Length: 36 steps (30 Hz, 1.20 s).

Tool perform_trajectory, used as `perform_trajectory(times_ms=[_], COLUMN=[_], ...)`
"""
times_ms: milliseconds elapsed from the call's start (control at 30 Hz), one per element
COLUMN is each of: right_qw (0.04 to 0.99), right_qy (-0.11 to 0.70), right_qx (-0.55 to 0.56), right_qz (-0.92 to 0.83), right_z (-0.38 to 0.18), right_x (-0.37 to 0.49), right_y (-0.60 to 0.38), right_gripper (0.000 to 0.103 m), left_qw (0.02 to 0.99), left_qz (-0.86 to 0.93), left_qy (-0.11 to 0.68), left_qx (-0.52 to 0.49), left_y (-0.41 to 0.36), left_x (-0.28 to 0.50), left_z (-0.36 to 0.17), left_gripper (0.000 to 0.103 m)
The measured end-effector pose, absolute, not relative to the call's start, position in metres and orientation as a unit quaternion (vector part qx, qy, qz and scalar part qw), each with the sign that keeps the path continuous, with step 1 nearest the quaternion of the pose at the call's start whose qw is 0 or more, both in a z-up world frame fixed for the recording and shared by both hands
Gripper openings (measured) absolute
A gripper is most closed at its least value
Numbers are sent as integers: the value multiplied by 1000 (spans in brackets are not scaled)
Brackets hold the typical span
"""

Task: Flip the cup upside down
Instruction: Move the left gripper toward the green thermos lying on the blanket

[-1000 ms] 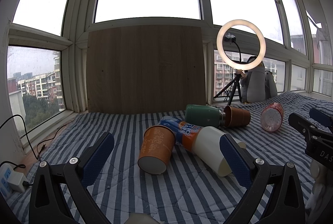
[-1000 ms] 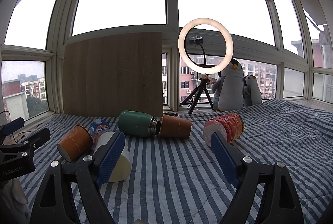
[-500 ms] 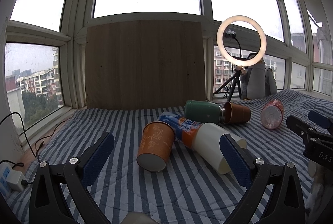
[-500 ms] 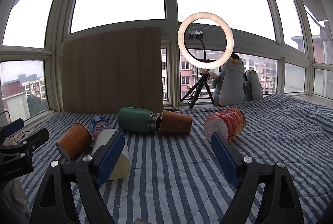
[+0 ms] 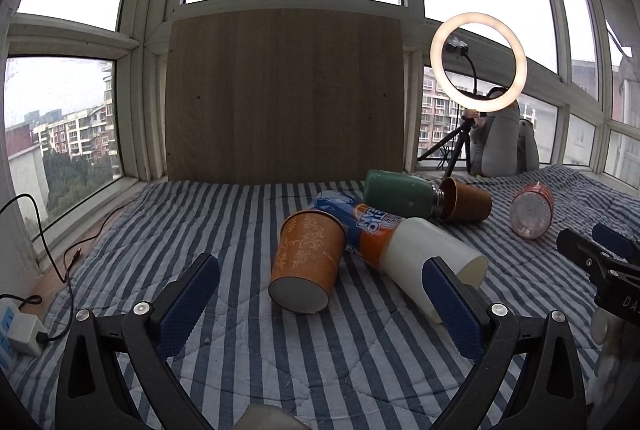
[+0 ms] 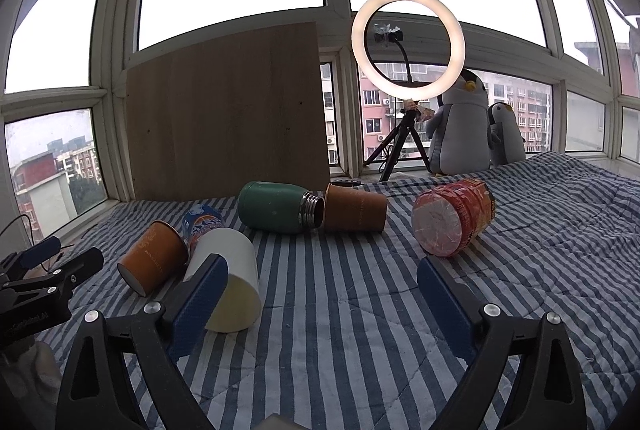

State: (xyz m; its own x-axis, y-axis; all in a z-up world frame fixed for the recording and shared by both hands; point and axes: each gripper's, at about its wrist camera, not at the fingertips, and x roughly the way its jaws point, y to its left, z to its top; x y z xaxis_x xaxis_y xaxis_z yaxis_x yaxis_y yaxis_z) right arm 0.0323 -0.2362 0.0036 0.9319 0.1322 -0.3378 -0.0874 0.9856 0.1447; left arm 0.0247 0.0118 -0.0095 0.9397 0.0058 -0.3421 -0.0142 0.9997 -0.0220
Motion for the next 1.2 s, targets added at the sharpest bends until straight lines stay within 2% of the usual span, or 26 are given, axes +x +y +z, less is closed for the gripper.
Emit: perform_trajectory(times_ms=[300,733,967,1200], right_qw=[978,953,948,937], right_qy=[193,273,276,288], right_qx=[63,85,121,164], right_qz=[56,98,100,106], right_z=[3,13,26,11], right_x=[36,69,88,106], right_y=[-235,-248,-268,-280], right_gripper=[94,94,94,94], left_qw=[985,981,976,962], left_qz=[1,-4,-22,-50], left_qy=[174,191,216,268], left_qx=[-11,-18,-9,19], left_y=[11,26,29,15], left_x=[23,32,61,136], left_z=[-7,3,29,56], left_gripper=[103,103,103,103])
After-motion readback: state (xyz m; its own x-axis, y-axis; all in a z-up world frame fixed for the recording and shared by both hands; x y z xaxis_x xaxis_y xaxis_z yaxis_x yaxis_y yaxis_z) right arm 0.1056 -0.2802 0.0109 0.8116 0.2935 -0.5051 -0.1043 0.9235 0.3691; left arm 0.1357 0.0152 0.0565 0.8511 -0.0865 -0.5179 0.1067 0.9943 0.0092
